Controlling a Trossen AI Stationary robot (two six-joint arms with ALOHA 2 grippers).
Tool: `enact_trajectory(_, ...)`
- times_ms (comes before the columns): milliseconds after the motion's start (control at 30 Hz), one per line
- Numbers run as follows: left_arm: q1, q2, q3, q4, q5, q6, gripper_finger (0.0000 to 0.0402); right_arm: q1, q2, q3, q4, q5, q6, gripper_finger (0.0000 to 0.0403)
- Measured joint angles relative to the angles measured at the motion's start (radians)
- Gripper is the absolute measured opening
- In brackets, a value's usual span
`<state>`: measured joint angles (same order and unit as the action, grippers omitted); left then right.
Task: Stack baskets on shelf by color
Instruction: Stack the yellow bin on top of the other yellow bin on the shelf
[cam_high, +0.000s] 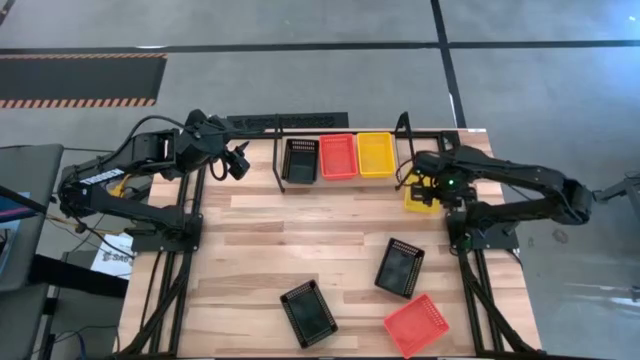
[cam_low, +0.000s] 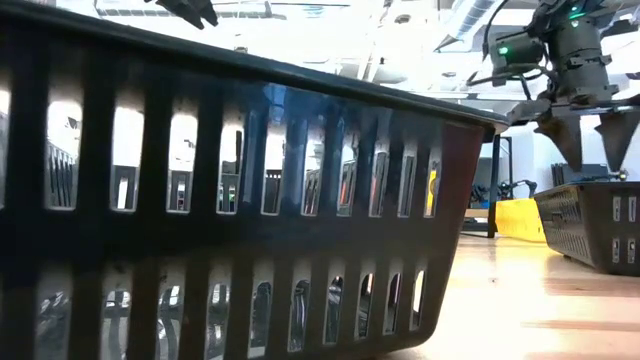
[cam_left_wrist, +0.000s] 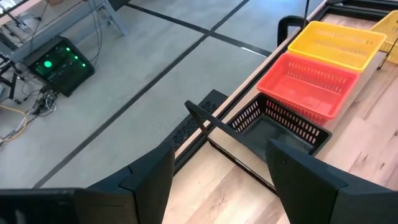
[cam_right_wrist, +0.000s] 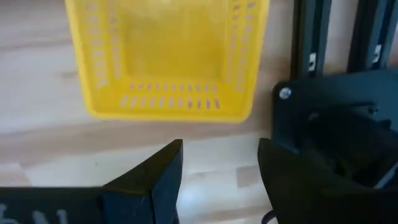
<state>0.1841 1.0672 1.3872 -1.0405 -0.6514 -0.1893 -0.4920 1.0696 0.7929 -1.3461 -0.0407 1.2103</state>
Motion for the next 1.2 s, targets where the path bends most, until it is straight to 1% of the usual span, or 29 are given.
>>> enact_trajectory(200,0.0,0.0,0.0,-0.001,0.02,-0.005,0.0242,-0.117,-0.031,0.0,-0.005,0.021,-0.075,0.0226)
enact_trajectory(300,0.0,0.0,0.0,-0.001,0.02,-0.006,0.0242,-0.171,-0.031,-0.014,0.023,0.02,-0.115,0.0226)
enact_trajectory(433,0.0,0.0,0.0,-0.001,0.019,-0.006,0.0242,-0.241,-0.03,-0.088,0.132,-0.06,-0.169,0.0226)
enact_trajectory(467,0.0,0.0,0.0,-0.001,0.019,-0.007,0.0242,-0.257,-0.021,-0.095,0.137,-0.066,-0.183,0.0226)
enact_trajectory(633,0.0,0.0,0.0,-0.002,0.018,-0.008,0.0242,-0.309,-0.001,-0.093,0.134,-0.064,-0.235,0.0226)
enact_trajectory(933,0.0,0.0,0.0,-0.002,0.01,-0.01,0.0242,-0.432,-0.001,-0.092,0.134,-0.041,-0.252,0.0222)
enact_trajectory(1200,0.0,0.0,0.0,-0.001,0.008,-0.006,0.0242,-0.474,0.019,-0.092,0.132,-0.066,-0.28,0.0201)
